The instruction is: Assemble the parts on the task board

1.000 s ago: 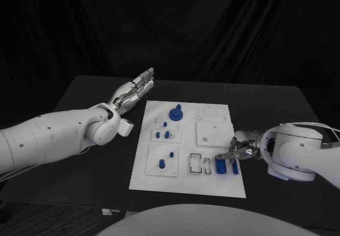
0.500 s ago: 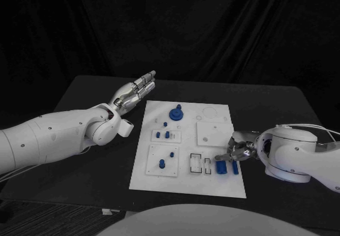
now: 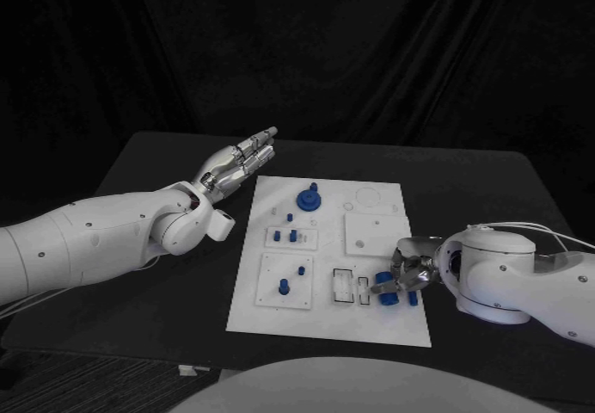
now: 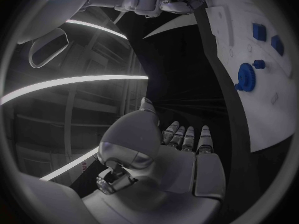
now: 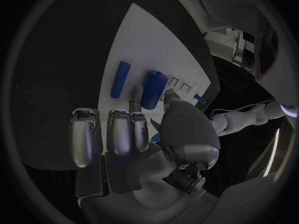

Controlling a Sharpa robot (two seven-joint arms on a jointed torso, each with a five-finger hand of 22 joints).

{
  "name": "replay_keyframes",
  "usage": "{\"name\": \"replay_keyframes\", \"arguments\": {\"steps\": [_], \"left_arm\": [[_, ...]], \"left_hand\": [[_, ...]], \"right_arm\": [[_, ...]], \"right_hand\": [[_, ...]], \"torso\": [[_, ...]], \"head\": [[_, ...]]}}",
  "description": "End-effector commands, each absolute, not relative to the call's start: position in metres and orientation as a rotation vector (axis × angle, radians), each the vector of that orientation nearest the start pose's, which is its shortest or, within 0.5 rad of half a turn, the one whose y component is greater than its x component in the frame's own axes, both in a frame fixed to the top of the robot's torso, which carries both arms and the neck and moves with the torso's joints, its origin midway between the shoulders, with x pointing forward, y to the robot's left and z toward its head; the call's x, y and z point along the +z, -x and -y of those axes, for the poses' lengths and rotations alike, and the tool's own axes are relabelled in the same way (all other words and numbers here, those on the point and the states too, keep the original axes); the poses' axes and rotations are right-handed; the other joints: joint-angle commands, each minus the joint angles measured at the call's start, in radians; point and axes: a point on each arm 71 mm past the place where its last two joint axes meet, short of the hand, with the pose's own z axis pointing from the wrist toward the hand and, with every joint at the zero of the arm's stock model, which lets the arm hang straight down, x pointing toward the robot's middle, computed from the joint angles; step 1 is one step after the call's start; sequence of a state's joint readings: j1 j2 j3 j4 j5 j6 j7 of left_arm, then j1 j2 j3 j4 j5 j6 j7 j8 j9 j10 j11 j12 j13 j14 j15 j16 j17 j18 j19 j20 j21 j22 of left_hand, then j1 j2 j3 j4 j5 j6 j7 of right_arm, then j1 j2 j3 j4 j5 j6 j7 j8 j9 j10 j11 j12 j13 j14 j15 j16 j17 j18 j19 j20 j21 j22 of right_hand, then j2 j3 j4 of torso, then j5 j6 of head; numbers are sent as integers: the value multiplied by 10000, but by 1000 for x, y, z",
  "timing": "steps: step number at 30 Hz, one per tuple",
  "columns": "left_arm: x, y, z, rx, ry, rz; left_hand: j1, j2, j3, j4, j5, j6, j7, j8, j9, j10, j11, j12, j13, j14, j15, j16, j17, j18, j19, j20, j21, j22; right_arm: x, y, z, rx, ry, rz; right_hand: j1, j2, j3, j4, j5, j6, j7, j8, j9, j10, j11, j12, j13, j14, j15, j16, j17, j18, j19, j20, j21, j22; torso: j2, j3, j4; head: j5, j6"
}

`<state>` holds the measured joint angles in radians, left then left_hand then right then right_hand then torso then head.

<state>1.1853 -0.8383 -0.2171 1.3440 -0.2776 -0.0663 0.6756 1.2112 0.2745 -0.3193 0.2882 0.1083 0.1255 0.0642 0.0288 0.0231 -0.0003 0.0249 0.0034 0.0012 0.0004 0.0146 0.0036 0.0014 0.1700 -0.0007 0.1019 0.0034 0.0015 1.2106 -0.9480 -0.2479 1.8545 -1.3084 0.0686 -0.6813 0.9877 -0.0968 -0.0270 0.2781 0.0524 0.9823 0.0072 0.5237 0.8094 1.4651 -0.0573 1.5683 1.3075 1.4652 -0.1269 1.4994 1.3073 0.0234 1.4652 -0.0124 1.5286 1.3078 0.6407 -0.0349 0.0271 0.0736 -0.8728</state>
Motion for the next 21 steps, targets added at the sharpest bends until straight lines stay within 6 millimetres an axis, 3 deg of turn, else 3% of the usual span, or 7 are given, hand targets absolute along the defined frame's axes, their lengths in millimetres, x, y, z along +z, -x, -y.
{"name": "replay_keyframes", "arguments": {"steps": [1, 5, 8, 15, 18, 19, 21], "left_arm": [[-235, -478, -242, -16703, 6598, -15152], [-235, -478, -242, -16734, 6605, -15179], [-235, -478, -242, -16755, 6610, -15201], [-235, -478, -242, -16806, 6623, -15262], [-236, -478, -242, -16843, 6633, -15308], [-236, -478, -242, -16856, 6638, -15327], [-236, -478, -242, -16874, 6647, -15358]], "left_hand": [[65, -8, 47, 29, -68, 91, -12, 35, 12, 3, 42, -34, -12, -4, 95, -36, -14, -159, 7, 67, -34, -15], [67, -1, 51, 28, -60, 129, 19, 49, 16, 3, 71, -34, -12, -4, 122, -36, -14, -154, 7, 100, -34, -15], [70, 4, 54, 27, -57, 161, 47, 62, 19, 3, 98, -34, -12, -4, 153, -36, -14, -146, 7, 139, -34, -15], [82, 16, 63, 25, -40, 192, 82, 77, 22, 3, 135, -34, -12, -4, 194, -36, -14, -131, 7, 203, -34, -15], [93, 29, 74, 24, -14, 198, 100, 81, 22, 3, 155, -34, -12, -4, 219, -36, -14, -120, 7, 240, -34, -15], [99, 36, 80, 23, 2, 200, 108, 83, 21, 3, 164, -34, -12, -4, 229, -36, -14, -114, 7, 256, -34, -15], [127, 55, 101, 22, 56, 201, 133, 87, 20, 3, 199, -34, -12, -4, 262, -36, -14, -95, 7, 308, -34, -15]], "right_arm": [[-265, -375, 197, 1310, 1662, -24069], [-268, -375, 197, 1101, 1929, -24322], [-270, -375, 198, 990, 2035, -24428], [-272, -376, 199, 923, 2046, -24507], [-272, -376, 198, 1216, 1637, -24542], [-272, -376, 198, 1317, 1511, -24543], [-271, -376, 197, 1598, 1159, -24478]], "right_hand": [[354, 83, 129, -61, 25, -74, 10, -75, 21, 1057, -29, 25, 2633, 767, 66, 10, 799, -107, 815, 51, -83, 2463], [980, 255, 319, -368, 829, -189, 62, -266, 58, 1057, 12, 25, 2633, 745, 115, -26, 673, -87, 774, 100, -164, 2435], [1241, 344, 431, -559, 1146, -246, 91, -356, 69, 1057, 35, 25, 2633, 732, 136, -48, 601, -72, 745, 120, -221, 2416], [2102, 607, 897, -1245, 2947, -501, 139, -720, 23, 1057, 73, 25, 2633, 709, 168, -83, 461, -46, 694, 159, -328, 2381], [2317, 624, 1418, -1450, 5122, -658, 211, -1119, -228, 1057, 132, 25, 2633, 705, 209, -79, 427, -43, 686, 191, -345, 2377], [2307, 603, 1499, -1470, 5341, -662, 233, -1168, -265, 1057, 144, 25, 2633, 705, 225, -76, 429, -42, 683, 200, -351, 2375], [2415, 555, 1906, -1643, 6424, -741, 284, -1324, -372, 1057, 186, 25, 2633, 702, 255, -73, 411, -38, 676, 227, -367, 2370]], "torso": [[5, 3, -6], [-3, 2, -3], [-3, 5, -4], [-8, 4, -19], [-9, 2, -11], [-6, 2, -6], [-2, 6, -5]], "head": [[7, 2], [12, 2], [17, 2], [6, 2], [-9, 2], [-20, 2], [-24, 2]]}}
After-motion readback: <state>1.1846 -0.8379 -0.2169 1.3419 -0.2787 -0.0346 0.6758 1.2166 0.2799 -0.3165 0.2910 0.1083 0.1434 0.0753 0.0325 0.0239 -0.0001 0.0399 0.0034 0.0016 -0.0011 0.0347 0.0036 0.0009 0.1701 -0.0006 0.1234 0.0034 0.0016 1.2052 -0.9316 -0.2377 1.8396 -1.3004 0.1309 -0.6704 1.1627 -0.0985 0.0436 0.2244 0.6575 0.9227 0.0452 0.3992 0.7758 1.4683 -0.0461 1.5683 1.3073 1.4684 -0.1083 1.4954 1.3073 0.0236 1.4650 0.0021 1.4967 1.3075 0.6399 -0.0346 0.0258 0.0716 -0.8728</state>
